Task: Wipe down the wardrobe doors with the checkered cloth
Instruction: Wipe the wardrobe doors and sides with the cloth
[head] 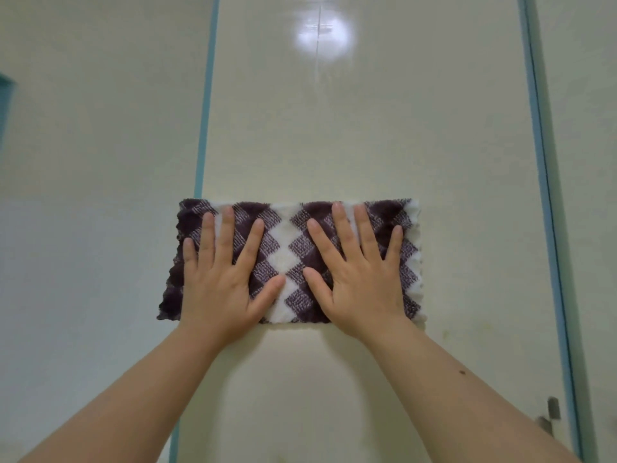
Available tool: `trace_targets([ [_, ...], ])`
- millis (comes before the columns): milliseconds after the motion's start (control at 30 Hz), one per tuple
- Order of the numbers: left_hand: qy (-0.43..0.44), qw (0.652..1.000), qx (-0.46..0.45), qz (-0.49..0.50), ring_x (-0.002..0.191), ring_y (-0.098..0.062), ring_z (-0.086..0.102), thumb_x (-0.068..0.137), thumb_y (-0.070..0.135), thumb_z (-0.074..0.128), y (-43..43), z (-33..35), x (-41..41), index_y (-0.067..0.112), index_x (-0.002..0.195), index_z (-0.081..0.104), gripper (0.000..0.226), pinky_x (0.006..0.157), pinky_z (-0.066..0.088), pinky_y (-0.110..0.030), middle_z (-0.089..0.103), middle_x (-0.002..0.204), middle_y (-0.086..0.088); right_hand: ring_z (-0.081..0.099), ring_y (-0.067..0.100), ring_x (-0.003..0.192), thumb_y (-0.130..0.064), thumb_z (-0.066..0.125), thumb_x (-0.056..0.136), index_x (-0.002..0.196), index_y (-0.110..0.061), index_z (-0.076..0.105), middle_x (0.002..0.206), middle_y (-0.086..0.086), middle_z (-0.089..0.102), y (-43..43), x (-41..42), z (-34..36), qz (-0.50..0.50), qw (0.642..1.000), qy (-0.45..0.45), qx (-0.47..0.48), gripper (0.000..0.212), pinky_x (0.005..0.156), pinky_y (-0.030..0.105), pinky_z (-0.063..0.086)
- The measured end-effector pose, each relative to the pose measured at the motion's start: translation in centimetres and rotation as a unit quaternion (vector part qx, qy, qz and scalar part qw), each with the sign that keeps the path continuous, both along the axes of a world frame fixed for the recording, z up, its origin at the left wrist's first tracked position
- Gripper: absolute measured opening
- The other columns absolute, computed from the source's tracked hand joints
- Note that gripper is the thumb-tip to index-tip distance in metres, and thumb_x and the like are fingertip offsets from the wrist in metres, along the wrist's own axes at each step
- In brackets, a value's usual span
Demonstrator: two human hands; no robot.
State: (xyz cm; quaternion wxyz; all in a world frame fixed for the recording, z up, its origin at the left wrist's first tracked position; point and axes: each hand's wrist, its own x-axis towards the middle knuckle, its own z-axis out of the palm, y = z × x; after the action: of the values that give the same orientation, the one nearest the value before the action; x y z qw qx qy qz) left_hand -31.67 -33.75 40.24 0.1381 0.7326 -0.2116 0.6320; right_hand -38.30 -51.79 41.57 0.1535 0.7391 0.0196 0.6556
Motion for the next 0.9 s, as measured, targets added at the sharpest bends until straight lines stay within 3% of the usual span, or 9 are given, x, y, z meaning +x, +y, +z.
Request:
trace_targets([
  [233, -0.006, 1.000, 0.014, 0.000, 0.142, -0.032, 0.006, 0.084, 0.071, 0.015, -3.6, -1.2, -1.6, 0.029, 0.145, 0.018, 0.075, 0.108, 0.008, -0.057, 0.012, 0.154, -0.014, 0.017, 0.026, 0.141, -0.056, 0.030, 0.088, 0.144, -0.032, 0.026, 0.154, 0.004, 0.024, -3.7, -1.7, -2.1, -0.017, 1.000, 0.004, 0.026, 0.061, 0.107, 0.061, 0.003],
  [367, -0.016, 1.000, 0.024, -0.003, 0.142, -0.033, 0.007, 0.081, 0.069, 0.028, -6.4, -2.0, -2.7, 0.028, 0.145, 0.021, 0.076, 0.108, 0.004, -0.055, 0.013, 0.154, -0.015, 0.016, 0.026, 0.142, -0.057, 0.025, 0.090, 0.144, -0.032, 0.025, 0.154, 0.004, 0.022, -6.4, -2.8, -3.4, -0.029, 0.999, 0.008, 0.045, 0.060, 0.107, 0.060, 0.003],
  [500, -0.020, 0.999, 0.041, -0.006, 0.141, -0.035, 0.009, 0.079, 0.068, 0.031, -8.9, -2.2, -3.7, 0.028, 0.144, 0.024, 0.076, 0.107, 0.004, -0.058, 0.014, 0.154, -0.016, 0.012, 0.025, 0.143, -0.059, 0.011, 0.093, 0.146, -0.031, 0.019, 0.155, 0.003, 0.015, -8.9, -3.9, -4.5, -0.042, 0.996, 0.023, 0.070, 0.060, 0.109, 0.058, 0.000],
  [700, -0.034, 0.997, 0.065, -0.018, 0.141, -0.037, 0.009, 0.080, 0.068, 0.033, -11.4, -1.9, -4.7, 0.029, 0.144, 0.025, 0.075, 0.106, 0.003, -0.060, 0.015, 0.154, -0.015, 0.009, 0.023, 0.143, -0.060, 0.008, 0.092, 0.146, -0.033, 0.014, 0.155, 0.000, 0.012, -11.2, -5.0, -5.5, -0.044, 0.993, 0.021, 0.111, 0.061, 0.107, 0.060, -0.003],
  [900, -0.050, 0.994, 0.095, -0.019, 0.140, -0.040, 0.010, 0.080, 0.070, 0.033, -12.7, -1.3, -5.2, 0.034, 0.143, 0.026, 0.072, 0.098, 0.002, -0.072, 0.016, 0.154, -0.014, 0.010, 0.026, 0.142, -0.062, 0.008, 0.091, 0.145, -0.032, 0.019, 0.154, 0.000, 0.015, -12.0, -5.4, -6.5, -0.055, 0.985, 0.008, 0.163, 0.063, 0.102, 0.068, -0.005],
])
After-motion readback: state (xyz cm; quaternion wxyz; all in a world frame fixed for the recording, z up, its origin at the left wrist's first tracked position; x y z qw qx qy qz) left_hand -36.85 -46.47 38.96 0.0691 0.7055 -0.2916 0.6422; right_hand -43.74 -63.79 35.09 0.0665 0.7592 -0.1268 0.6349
